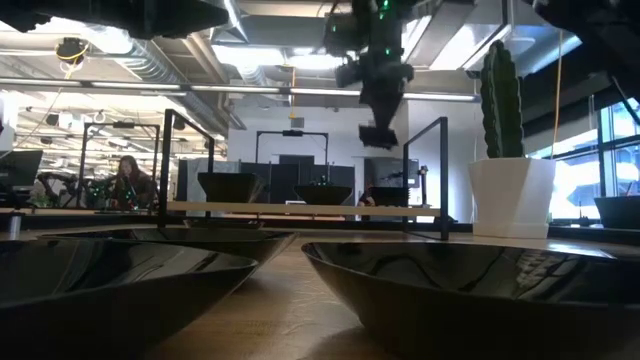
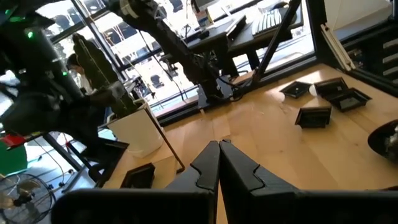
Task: Pick & Place Mini shaped plates
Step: Stack the square plate on the top of the square plate on the shelf
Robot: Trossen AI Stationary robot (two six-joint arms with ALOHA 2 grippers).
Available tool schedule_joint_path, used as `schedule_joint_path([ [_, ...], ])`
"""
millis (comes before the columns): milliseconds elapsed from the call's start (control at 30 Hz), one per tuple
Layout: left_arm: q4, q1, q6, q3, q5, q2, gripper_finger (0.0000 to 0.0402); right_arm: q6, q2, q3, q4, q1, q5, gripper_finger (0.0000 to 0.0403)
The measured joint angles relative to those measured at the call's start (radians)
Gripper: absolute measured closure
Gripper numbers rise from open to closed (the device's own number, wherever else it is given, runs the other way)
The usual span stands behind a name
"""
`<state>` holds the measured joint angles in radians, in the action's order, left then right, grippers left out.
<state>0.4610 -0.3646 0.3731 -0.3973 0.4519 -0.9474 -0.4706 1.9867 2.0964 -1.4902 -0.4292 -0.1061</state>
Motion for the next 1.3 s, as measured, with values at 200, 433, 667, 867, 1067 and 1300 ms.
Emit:
schedule_joint_path([
  [200, -0.004, 0.000, 0.007, 0.000, 0.000, 0.000, 0.0398, -0.033, 0.030, -0.047, -0.005, -0.022, 0.029, 0.0396],
  [433, -0.004, 0.000, 0.007, 0.000, 0.000, 0.000, 0.0398, -0.004, 0.030, -0.144, 0.031, -0.026, 0.073, 0.0395],
  [667, -0.004, 0.000, 0.007, 0.000, 0.000, 0.000, 0.0398, -0.026, 0.031, -0.213, 0.119, -0.026, 0.073, 0.0395],
  [867, -0.003, 0.000, 0.007, 0.000, 0.000, 0.000, 0.0397, -0.035, 0.031, -0.219, 0.141, -0.033, 0.073, 0.0395],
  [1067, -0.003, 0.000, 0.006, 0.000, 0.000, 0.000, 0.0397, -0.034, 0.031, -0.219, 0.162, -0.036, 0.072, 0.0389],
  [1300, -0.003, 0.000, 0.006, 0.000, 0.000, 0.000, 0.0398, -0.034, 0.031, -0.219, 0.154, -0.036, 0.073, 0.0377],
])
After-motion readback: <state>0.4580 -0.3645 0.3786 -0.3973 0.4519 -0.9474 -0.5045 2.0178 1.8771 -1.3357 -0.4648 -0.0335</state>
